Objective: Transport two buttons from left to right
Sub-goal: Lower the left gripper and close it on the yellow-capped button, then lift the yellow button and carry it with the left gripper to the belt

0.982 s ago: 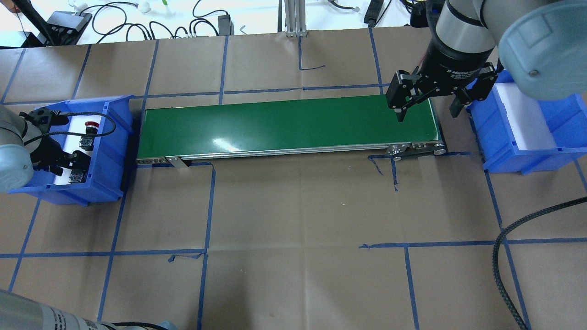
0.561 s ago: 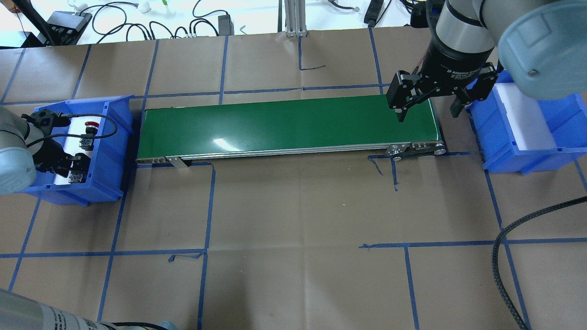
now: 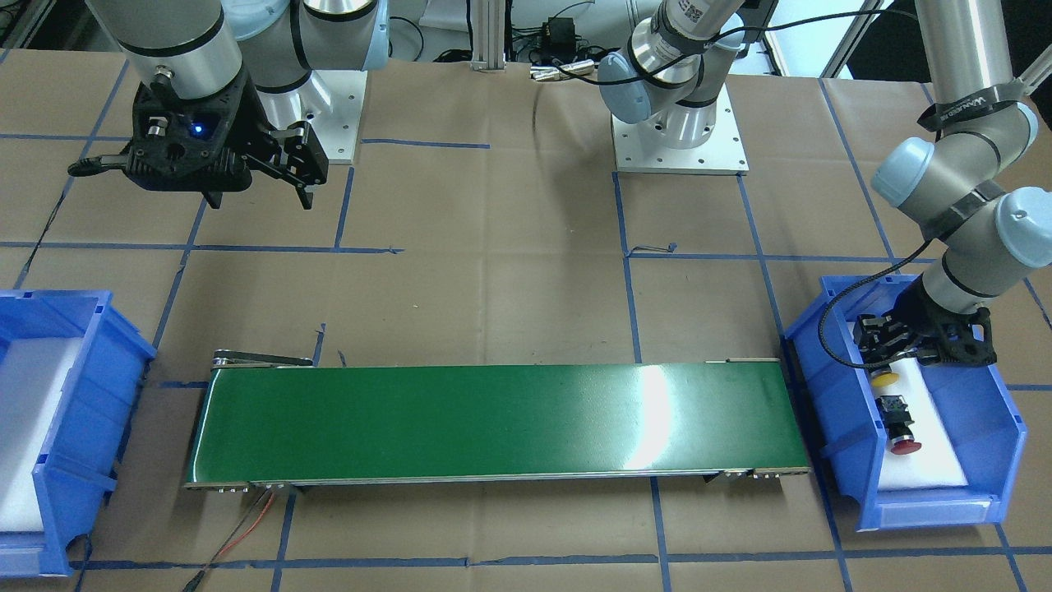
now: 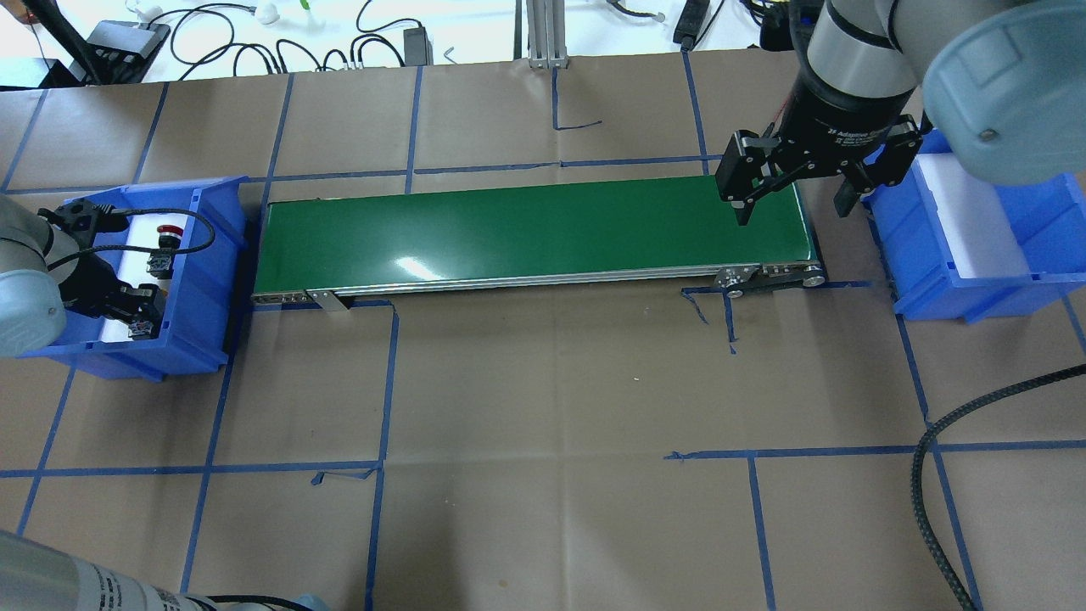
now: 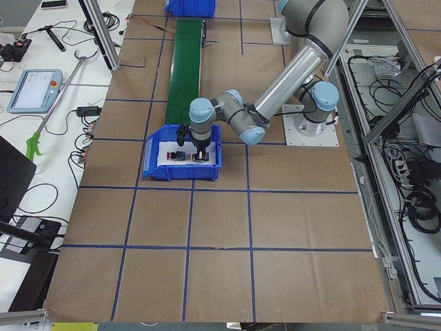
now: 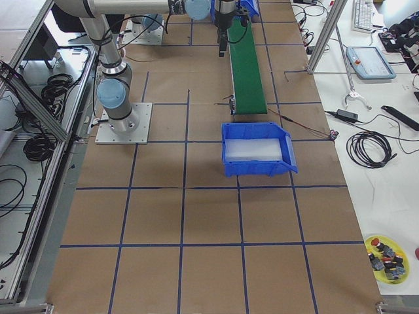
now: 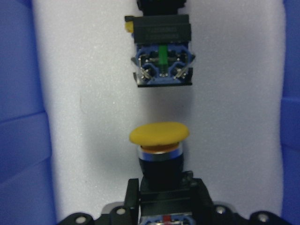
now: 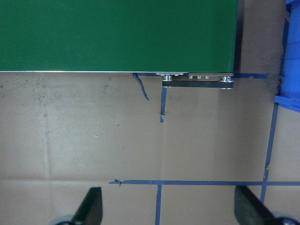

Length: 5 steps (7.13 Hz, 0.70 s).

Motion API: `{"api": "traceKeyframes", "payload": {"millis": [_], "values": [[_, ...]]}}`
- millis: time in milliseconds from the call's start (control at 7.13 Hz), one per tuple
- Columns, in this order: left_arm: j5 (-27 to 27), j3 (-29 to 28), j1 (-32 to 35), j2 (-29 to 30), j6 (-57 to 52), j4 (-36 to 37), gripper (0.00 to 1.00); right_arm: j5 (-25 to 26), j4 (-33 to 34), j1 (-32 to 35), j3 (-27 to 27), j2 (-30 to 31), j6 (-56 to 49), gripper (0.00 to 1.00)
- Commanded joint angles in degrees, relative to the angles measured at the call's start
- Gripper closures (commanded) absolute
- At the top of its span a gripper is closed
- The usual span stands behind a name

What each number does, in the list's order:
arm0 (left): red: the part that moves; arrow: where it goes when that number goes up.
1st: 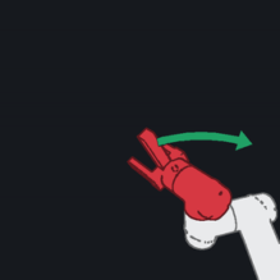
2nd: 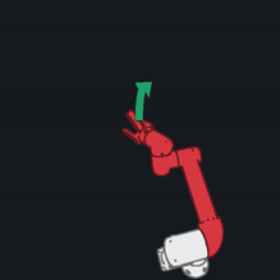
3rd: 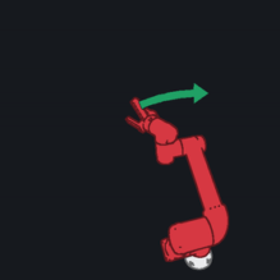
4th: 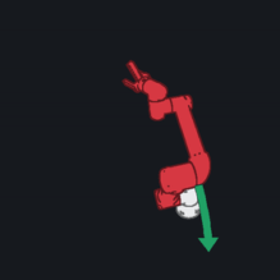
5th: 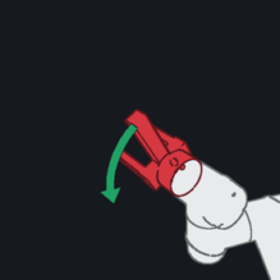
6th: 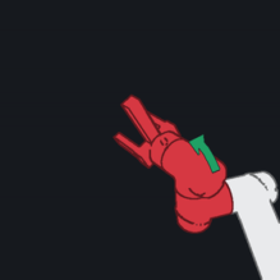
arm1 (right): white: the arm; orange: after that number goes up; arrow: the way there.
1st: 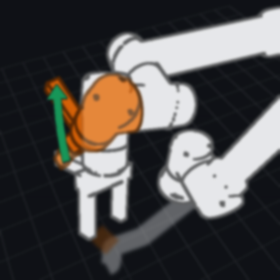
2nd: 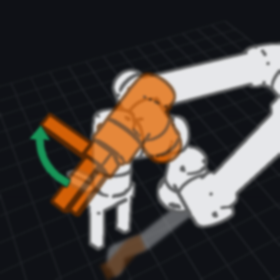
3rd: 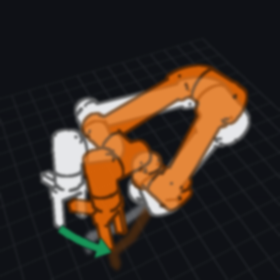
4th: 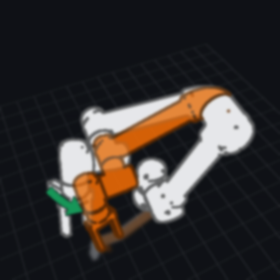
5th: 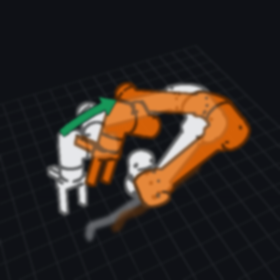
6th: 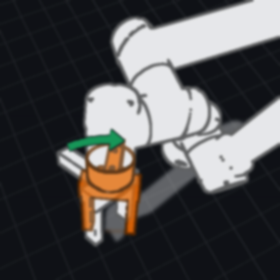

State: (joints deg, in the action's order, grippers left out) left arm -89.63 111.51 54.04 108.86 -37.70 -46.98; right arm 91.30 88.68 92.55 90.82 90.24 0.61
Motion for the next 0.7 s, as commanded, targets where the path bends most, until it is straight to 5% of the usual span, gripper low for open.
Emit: {"api": "traceKeyframes", "payload": {"millis": [0, 561], "values": [[-0.11, -2.42, 0.37, -2.94, 0.17, -2.3, 1.0, -0.25, 0.0, 0.0, 0.06, -0.06, 0.0, 0.0], [-0.29, -11.74, 0.37, -10.77, 0.26, -25.13, 1.0, -0.07, 0.09, 0.0, -0.03, -0.06, 0.0, 0.0]]}}
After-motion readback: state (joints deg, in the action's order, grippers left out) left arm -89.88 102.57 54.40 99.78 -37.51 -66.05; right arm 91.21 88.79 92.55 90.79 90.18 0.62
